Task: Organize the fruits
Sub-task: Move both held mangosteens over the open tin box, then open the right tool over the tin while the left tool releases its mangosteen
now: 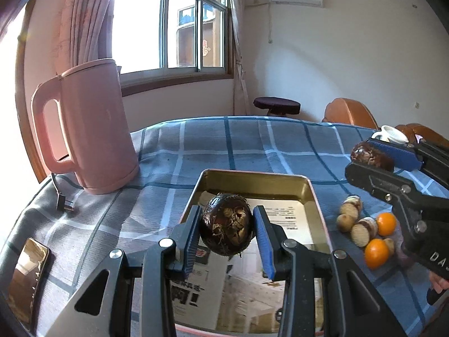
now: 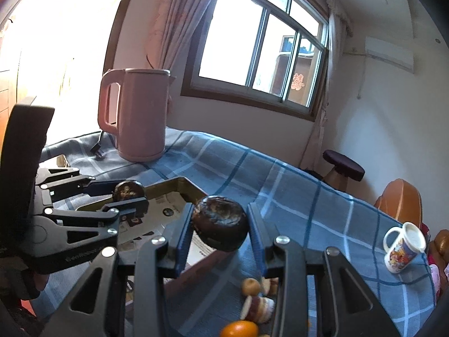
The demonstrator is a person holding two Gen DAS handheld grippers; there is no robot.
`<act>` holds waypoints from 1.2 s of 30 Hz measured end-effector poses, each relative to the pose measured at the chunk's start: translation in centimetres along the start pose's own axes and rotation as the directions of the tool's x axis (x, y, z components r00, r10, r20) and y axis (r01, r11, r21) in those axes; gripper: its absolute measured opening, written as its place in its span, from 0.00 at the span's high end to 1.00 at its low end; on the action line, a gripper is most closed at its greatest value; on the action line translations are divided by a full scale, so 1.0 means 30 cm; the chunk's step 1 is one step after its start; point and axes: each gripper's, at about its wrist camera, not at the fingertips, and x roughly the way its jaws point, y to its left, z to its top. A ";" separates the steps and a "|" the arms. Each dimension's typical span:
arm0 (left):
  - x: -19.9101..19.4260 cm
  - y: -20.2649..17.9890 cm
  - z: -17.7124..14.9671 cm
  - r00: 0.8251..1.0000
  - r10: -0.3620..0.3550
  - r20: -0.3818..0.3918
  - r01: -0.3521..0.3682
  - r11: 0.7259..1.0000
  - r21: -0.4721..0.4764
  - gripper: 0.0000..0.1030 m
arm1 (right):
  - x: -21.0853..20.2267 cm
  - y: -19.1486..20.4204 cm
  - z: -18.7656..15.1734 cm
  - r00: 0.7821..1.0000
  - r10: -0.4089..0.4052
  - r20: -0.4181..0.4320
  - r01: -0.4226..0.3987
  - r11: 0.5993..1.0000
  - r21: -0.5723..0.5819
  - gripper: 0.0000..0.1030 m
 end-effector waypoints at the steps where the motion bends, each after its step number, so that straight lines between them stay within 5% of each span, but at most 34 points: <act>1: 0.004 0.003 0.002 1.000 0.002 -0.003 -0.002 1.000 0.003 0.62 | 0.011 0.003 0.002 1.000 0.003 -0.005 -0.003 1.000 -0.001 0.61; 36: 0.119 0.038 0.005 0.993 0.056 -0.102 -0.046 0.995 0.093 0.62 | 0.227 0.114 -0.035 0.989 0.055 -0.137 -0.061 0.997 -0.037 0.61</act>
